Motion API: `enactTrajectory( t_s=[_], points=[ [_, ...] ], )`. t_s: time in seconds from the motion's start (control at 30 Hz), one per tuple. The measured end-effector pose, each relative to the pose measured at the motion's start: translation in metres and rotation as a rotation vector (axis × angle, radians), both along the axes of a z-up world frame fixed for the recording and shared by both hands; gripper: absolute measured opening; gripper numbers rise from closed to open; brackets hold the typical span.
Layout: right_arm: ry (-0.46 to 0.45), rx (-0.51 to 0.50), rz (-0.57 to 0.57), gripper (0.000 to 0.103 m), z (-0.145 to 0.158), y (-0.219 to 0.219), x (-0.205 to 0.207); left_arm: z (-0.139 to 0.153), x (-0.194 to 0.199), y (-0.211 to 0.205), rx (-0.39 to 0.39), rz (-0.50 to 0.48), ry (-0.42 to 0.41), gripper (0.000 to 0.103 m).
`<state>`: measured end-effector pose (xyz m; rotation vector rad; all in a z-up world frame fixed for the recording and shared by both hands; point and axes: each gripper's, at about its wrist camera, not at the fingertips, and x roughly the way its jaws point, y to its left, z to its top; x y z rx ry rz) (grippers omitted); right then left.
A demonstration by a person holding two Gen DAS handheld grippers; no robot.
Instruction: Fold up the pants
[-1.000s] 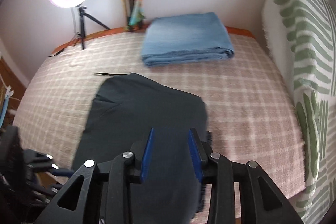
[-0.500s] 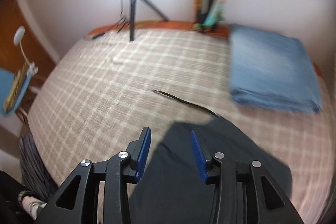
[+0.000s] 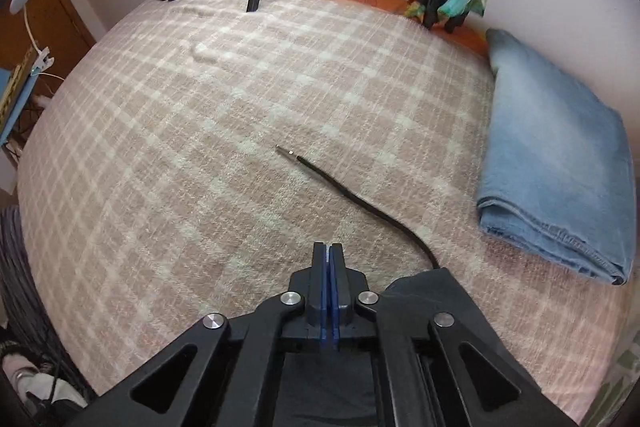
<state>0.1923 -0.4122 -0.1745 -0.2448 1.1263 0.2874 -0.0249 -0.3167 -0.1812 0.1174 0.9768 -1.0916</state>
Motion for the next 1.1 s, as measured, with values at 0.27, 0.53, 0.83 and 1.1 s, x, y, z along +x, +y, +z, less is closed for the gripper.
enactTrajectory(
  t_s=[0.27, 0.53, 0.83, 1.1],
  points=[
    [-0.065, 0.066, -0.150, 0.000, 0.017, -0.025, 0.005, 0.001, -0.005, 0.001, 0.008, 0.002, -0.010, 0.023],
    [-0.135, 0.243, -0.266, 0.066, 0.062, -0.083, -0.061, 0.024, 0.011, 0.033, -0.033, 0.067, 0.056, 0.045],
    [-0.131, 0.203, -0.420, 0.091, 0.048, -0.160, -0.147, 0.040, 0.065, 0.066, -0.094, 0.208, 0.148, 0.054],
    [-0.015, 0.290, -0.521, 0.093, -0.006, -0.219, -0.168, 0.019, 0.105, 0.044, -0.086, 0.261, 0.263, 0.054]
  ],
)
